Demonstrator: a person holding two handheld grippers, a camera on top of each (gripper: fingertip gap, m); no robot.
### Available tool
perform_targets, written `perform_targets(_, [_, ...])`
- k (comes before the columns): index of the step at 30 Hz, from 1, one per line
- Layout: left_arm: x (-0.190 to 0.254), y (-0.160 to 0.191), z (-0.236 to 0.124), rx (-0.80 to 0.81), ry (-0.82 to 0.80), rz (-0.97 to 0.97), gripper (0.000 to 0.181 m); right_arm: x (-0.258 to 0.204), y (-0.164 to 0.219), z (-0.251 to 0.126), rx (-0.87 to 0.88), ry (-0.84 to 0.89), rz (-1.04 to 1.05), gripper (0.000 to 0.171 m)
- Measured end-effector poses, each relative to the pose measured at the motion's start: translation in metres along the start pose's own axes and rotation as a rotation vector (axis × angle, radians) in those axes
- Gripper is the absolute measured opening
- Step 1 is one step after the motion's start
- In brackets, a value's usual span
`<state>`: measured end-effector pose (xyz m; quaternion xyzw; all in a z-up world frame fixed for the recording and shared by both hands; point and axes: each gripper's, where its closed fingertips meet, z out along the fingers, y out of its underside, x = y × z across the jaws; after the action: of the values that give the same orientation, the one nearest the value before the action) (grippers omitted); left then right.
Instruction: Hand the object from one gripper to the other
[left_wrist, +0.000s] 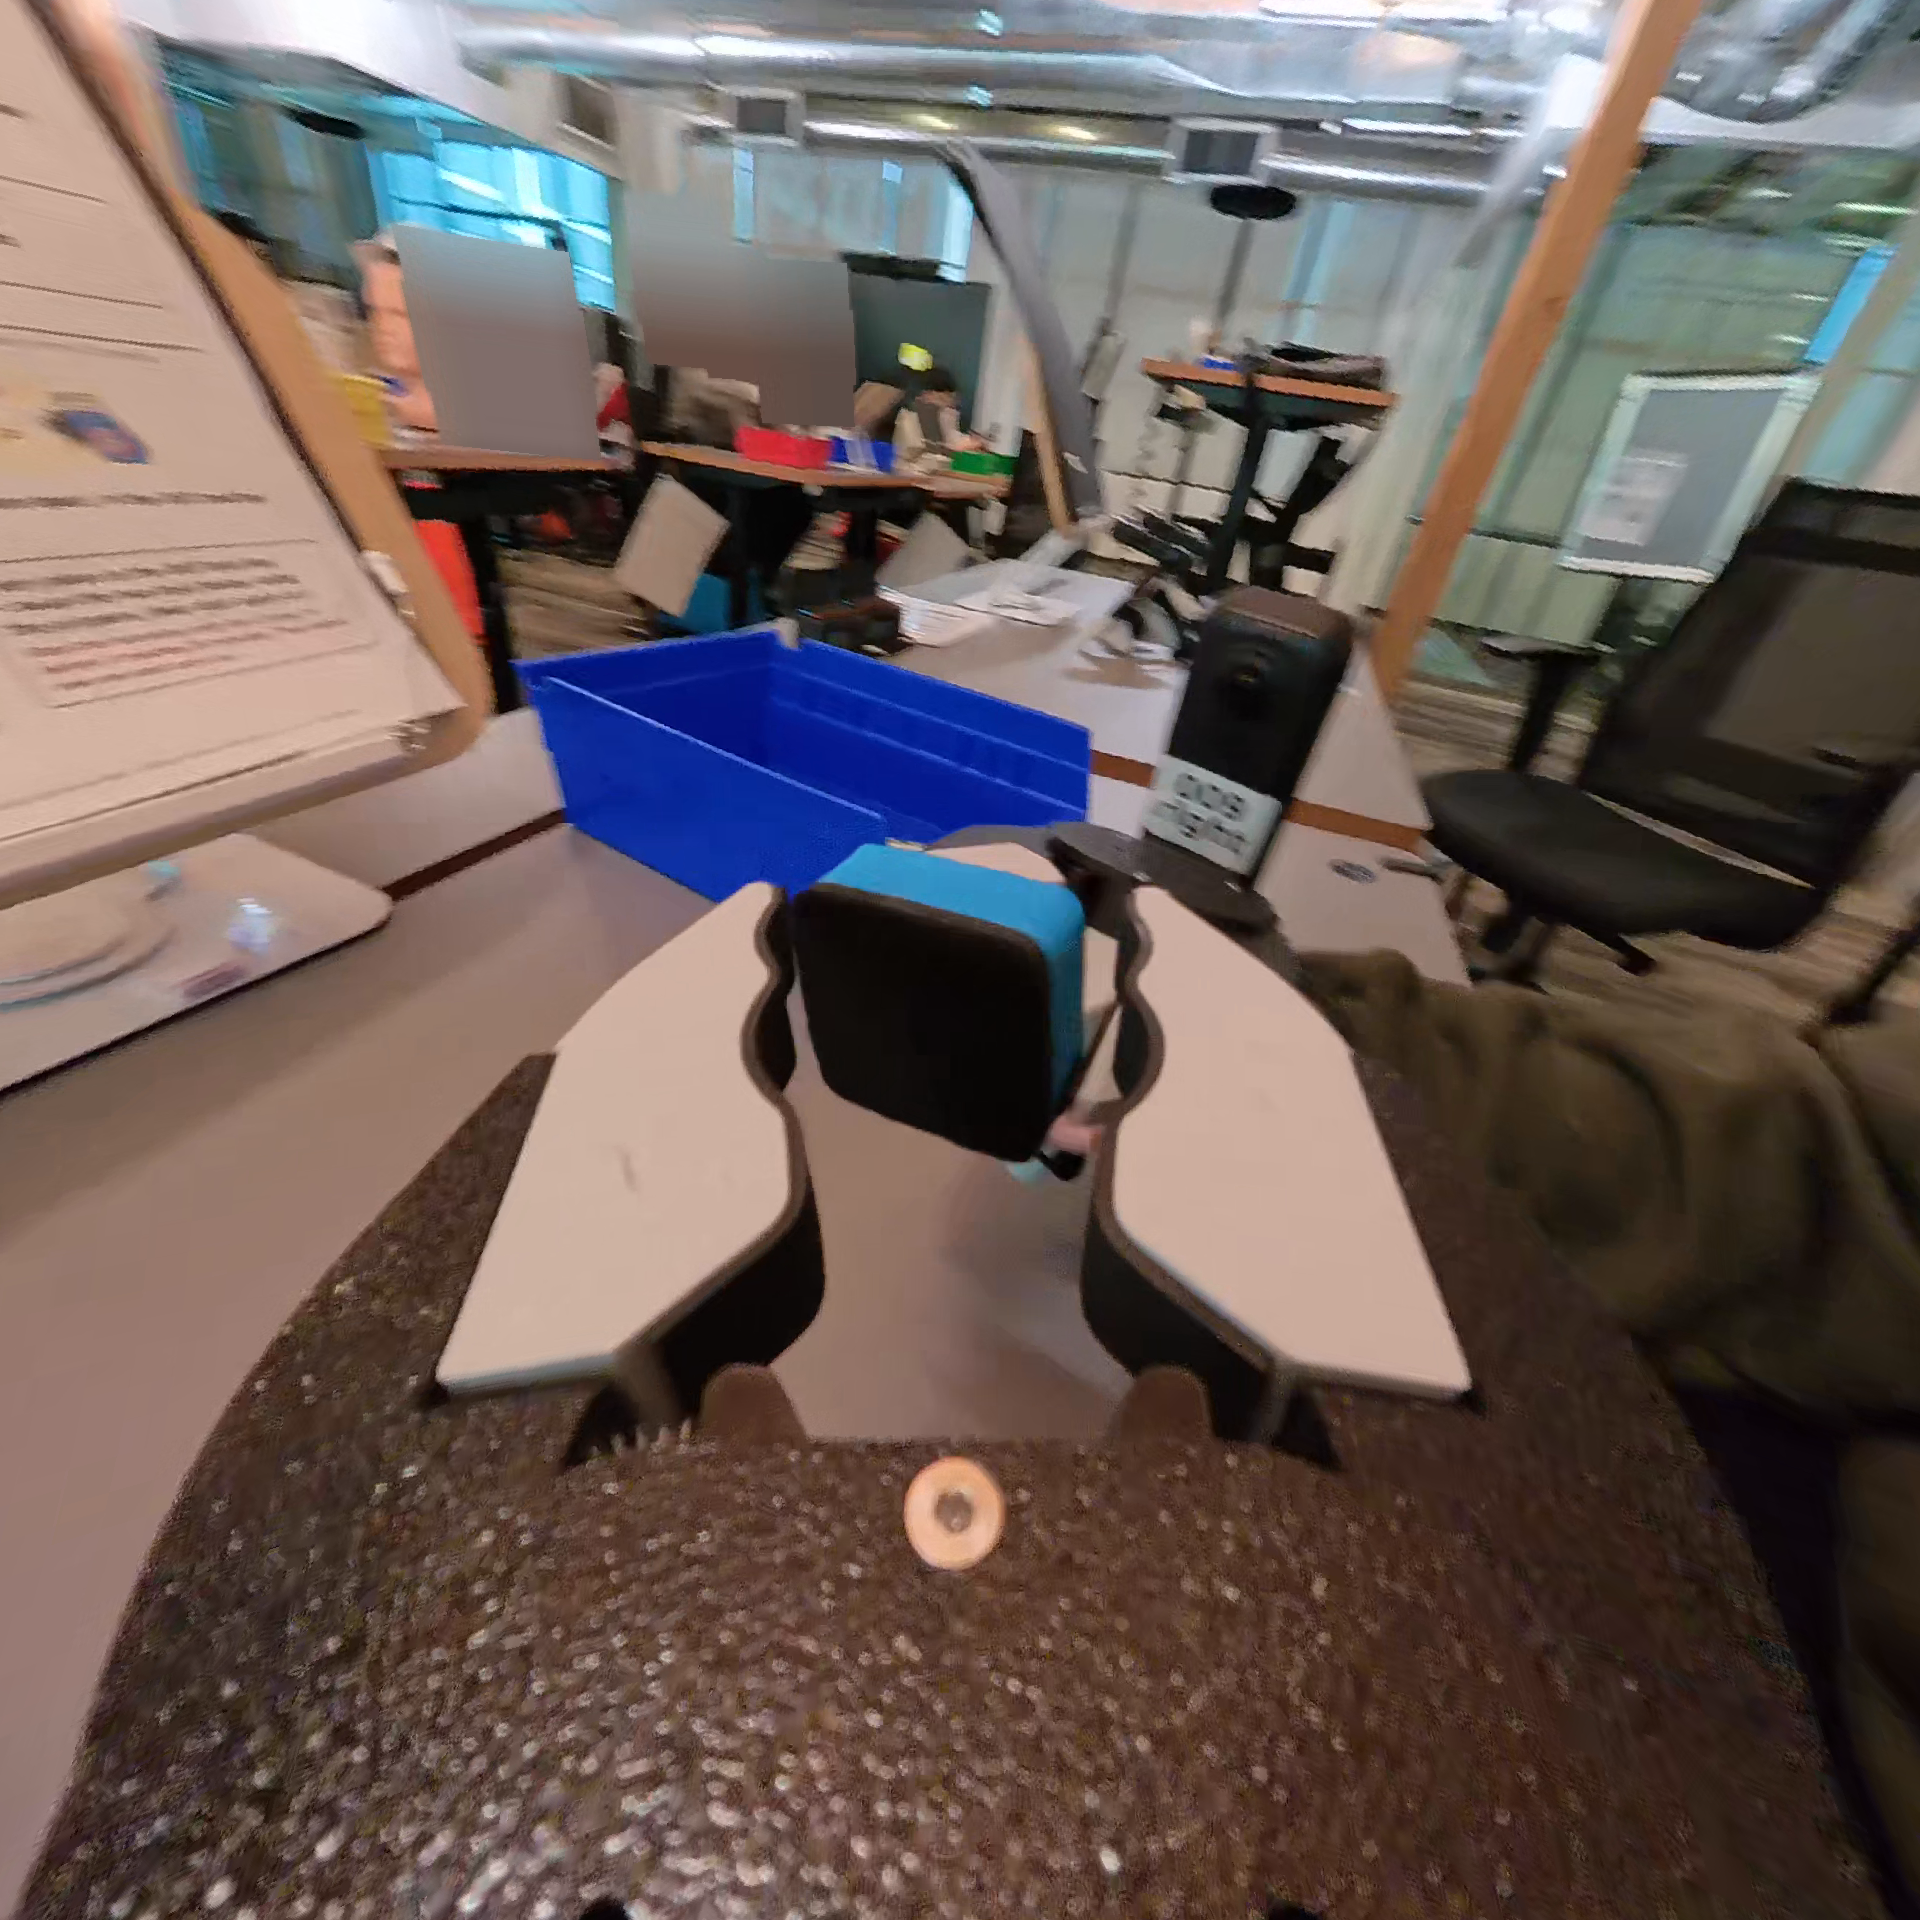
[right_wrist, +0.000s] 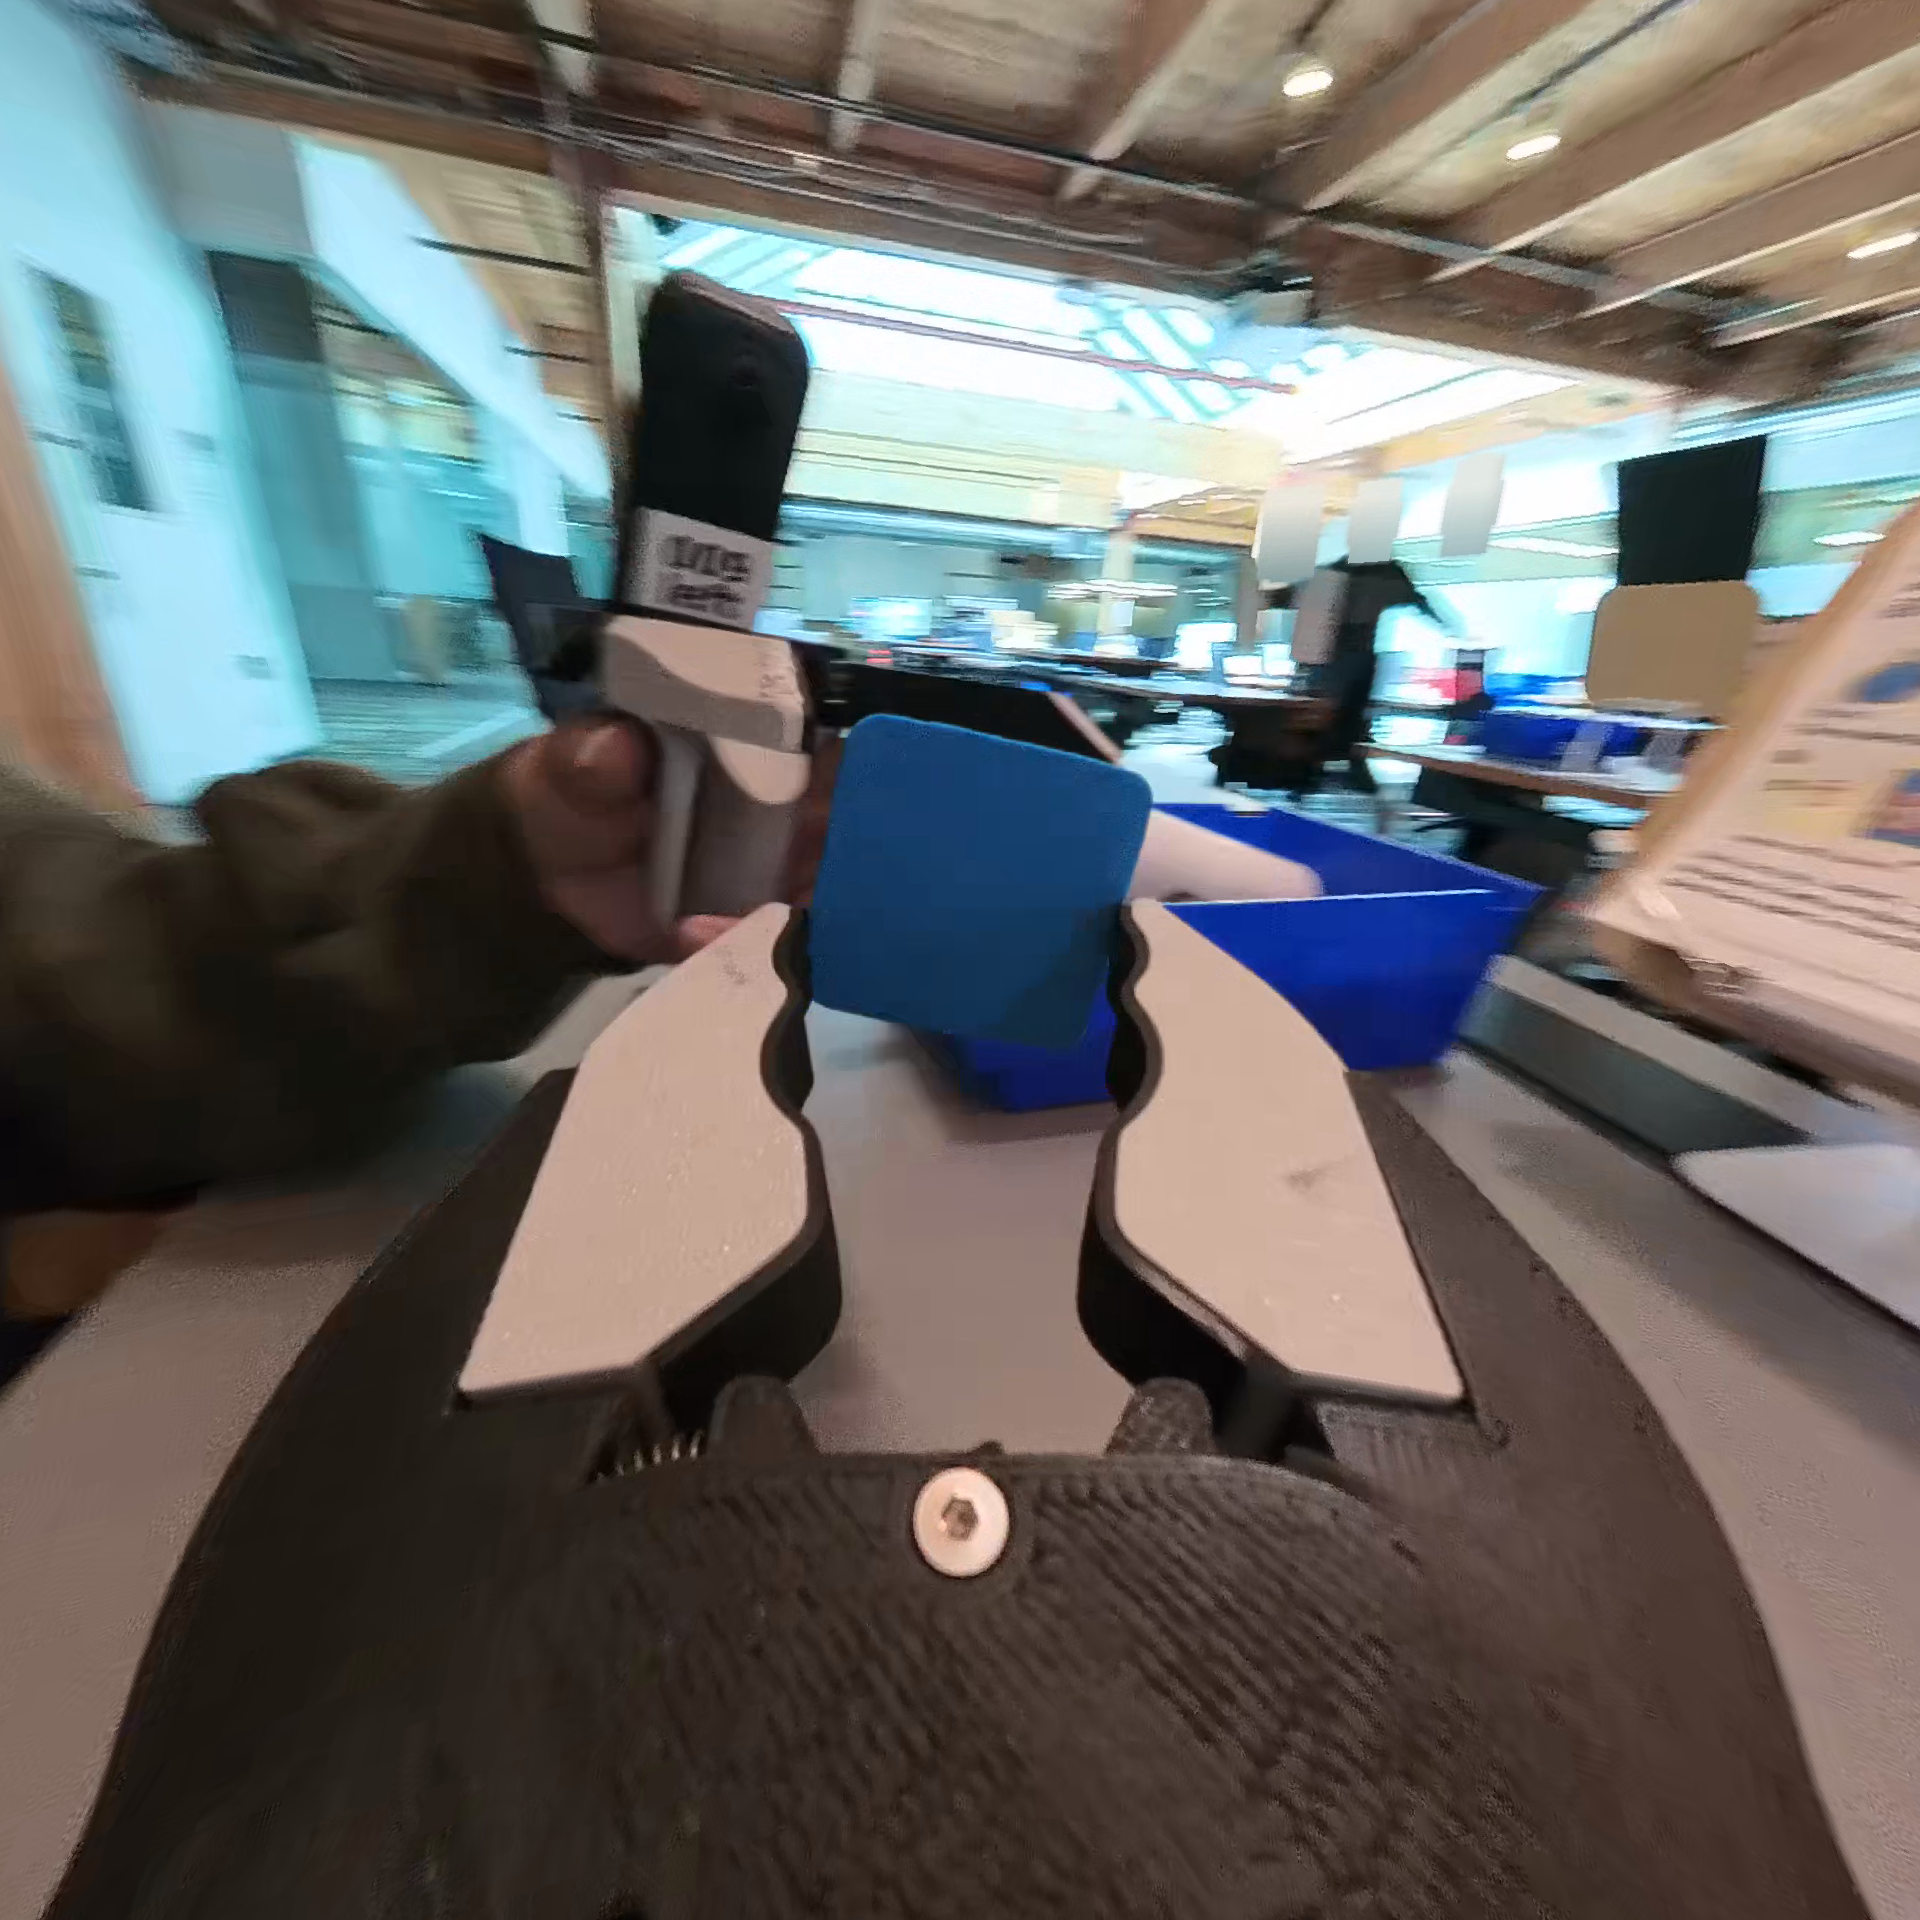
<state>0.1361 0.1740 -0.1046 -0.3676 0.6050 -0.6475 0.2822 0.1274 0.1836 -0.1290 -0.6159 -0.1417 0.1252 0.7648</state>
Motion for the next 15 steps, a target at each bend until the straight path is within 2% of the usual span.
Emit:
perform_targets(4, [0.01, 0.011, -0.014, -0.079, 0.151, 0.016, 0.066, -0.025, -0.001, 0.001, 0.021, -0.194, 0.099, 0.055])
perform_targets(8, [0.021, 0.019, -0.017, -0.117, 0.243, 0.009, 0.057, -0.034, 0.008, 0.005, -0.022, -0.237, 0.112, 0.055])
perform_targets(11, [0.018, 0.02, -0.015, -0.124, 0.223, 0.051, 0.056, -0.029, 0.012, 0.004, -0.032, -0.2, 0.12, 0.055])
perform_targets(12, [0.012, 0.02, -0.014, -0.119, 0.181, 0.102, 0.055, -0.022, 0.015, 0.004, -0.041, -0.161, 0.146, 0.054])
perform_targets(15, [0.011, 0.019, -0.017, -0.1, 0.121, 0.384, 0.055, -0.008, 0.02, 0.003, -0.05, -0.145, 0.416, 0.075])
